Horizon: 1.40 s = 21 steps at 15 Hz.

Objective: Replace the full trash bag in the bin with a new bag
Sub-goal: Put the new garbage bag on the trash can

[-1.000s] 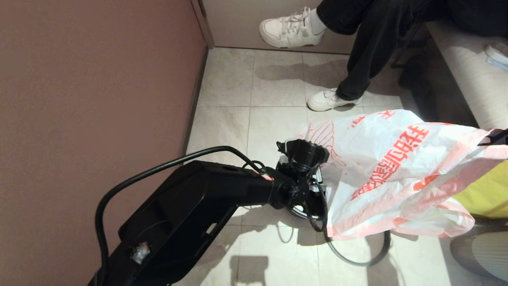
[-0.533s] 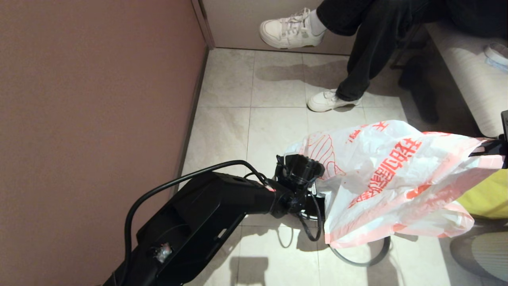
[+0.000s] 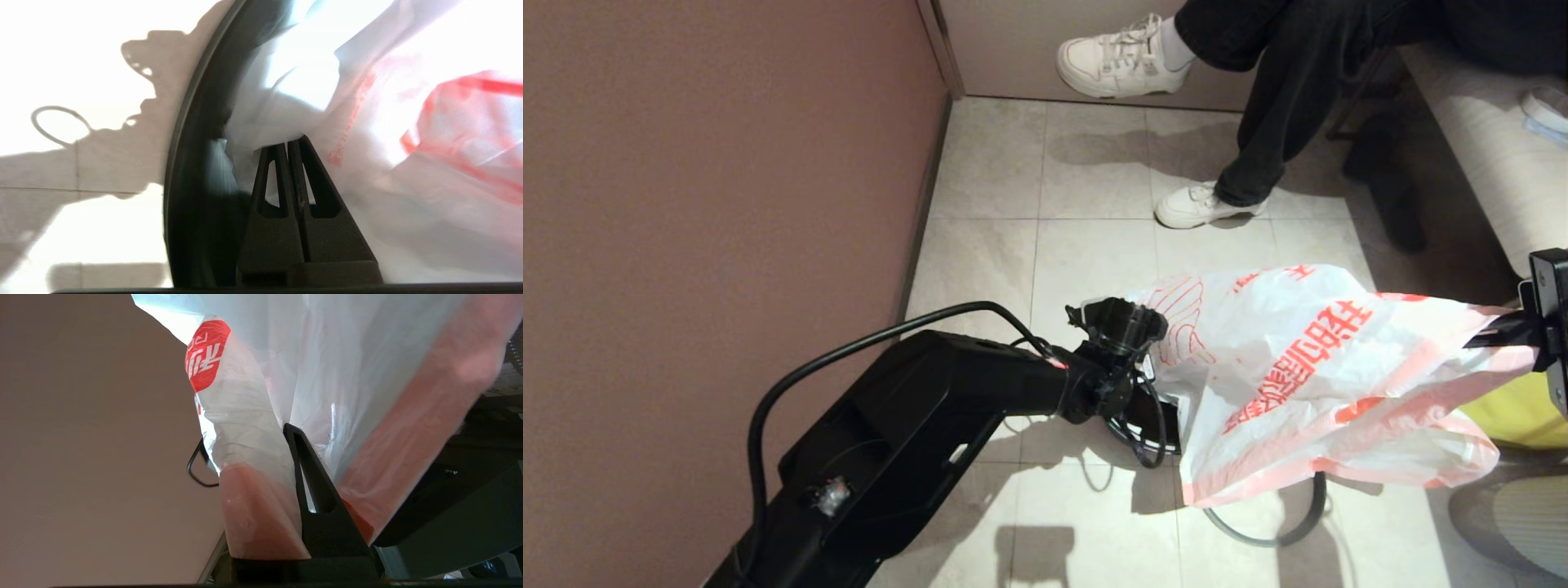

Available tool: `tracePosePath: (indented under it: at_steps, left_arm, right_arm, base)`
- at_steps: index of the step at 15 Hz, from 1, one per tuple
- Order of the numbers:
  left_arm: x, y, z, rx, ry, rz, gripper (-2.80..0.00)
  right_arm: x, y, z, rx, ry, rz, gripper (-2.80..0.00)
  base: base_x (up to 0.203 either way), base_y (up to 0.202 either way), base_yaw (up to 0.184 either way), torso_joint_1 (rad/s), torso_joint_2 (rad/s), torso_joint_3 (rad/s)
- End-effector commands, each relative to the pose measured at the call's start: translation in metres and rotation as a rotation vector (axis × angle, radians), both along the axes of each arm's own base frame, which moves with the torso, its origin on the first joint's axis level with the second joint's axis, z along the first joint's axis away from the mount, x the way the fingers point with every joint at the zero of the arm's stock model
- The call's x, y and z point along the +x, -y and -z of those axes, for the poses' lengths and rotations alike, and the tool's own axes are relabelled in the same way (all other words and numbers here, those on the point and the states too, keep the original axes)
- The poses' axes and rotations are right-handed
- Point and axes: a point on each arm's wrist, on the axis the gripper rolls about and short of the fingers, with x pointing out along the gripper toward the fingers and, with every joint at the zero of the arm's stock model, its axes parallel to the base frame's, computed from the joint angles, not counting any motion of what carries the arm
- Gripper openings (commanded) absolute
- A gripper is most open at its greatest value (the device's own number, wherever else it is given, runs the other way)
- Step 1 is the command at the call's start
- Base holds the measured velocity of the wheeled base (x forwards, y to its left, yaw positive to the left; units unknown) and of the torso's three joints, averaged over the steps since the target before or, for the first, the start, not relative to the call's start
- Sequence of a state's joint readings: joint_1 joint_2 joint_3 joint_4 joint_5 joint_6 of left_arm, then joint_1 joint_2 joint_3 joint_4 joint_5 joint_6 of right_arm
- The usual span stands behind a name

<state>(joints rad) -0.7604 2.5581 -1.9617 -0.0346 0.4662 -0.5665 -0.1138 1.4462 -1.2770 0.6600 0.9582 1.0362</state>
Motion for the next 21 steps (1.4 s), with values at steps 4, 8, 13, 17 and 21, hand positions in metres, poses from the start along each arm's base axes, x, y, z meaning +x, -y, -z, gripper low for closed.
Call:
tracePosePath:
  at_steps: [4,8,13,17,21]
  left_arm:
    - [-0.032,-0.005,-0.09,-0.126,0.078,0.007,-2.8]
    - [-0.02,-0.015,-0.087,-0.127,0.076,-0.017,-2.8]
    - [0.013,-0.028,-0.065,-0.191,0.094,0.006,-2.8]
    - [0.03,-0.029,-0.029,-0.175,0.075,0.026,-2.8]
    - [0.018,-0.012,-0.024,-0.182,0.044,0.136,-2.8]
  right_arm:
    - [-0.005,0.0,-0.001,0.004,-0.027,0.003,-2.8]
    - [-0.003,-0.001,0.003,0.006,-0.062,0.003,-2.8]
    - [0.002,-0.005,0.008,0.013,-0.097,-0.023,-2.8]
    - [-0.003,-0.016,0.005,0.026,-0.114,-0.056,-2.8]
    - [-0.009,-0.018,0.001,0.028,-0.099,-0.059,-2.8]
  base:
    - [0.0,0.0,0.0,0.0,0.0,0.0]
    - [0.0,0.0,0.0,0.0,0.0,0.0]
    - [0.0,0.0,0.0,0.0,0.0,0.0]
    - [0.0,0.0,0.0,0.0,0.0,0.0]
    - [0.0,0.0,0.0,0.0,0.0,0.0]
